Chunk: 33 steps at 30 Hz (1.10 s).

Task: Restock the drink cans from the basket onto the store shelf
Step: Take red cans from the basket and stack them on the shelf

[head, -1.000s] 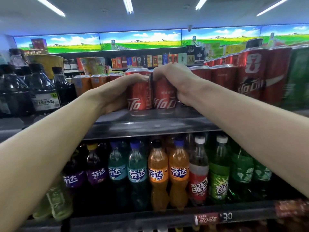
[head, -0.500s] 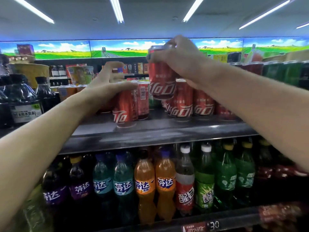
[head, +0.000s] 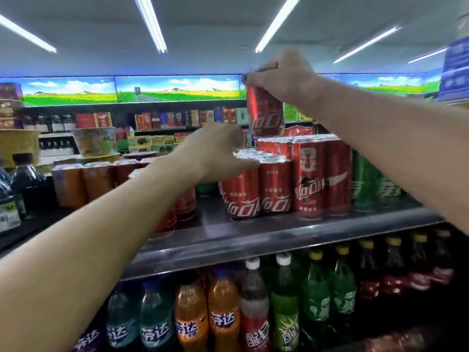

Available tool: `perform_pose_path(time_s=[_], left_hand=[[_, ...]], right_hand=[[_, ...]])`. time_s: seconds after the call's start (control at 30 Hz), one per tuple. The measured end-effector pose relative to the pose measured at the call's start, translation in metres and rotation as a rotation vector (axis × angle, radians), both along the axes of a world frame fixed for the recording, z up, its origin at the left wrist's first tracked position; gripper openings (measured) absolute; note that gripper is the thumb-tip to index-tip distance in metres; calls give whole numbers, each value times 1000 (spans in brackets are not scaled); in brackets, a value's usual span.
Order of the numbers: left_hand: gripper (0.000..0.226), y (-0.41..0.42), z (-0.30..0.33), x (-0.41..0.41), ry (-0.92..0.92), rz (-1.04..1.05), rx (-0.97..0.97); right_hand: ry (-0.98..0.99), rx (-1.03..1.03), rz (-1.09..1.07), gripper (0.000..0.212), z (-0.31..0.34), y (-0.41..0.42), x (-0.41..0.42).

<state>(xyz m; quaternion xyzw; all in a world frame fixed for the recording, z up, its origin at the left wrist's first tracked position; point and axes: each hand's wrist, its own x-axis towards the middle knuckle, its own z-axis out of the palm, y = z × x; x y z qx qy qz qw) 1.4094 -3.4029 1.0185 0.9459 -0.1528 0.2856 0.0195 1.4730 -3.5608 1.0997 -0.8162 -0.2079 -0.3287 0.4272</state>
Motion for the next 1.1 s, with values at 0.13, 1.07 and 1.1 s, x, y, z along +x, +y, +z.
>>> perform_pose_path(time_s=[0.13, 1.07, 1.1], left_hand=[[39, 1, -17, 10, 23, 6, 72], [35, 7, -50, 17, -97, -97, -91], [35, 8, -50, 17, -84, -93, -80]], right_hand=[[14, -192, -102, 43, -18, -1, 21], [-76, -519, -318, 52, -36, 5, 56], [-72, -534, -326, 52, -35, 5, 56]])
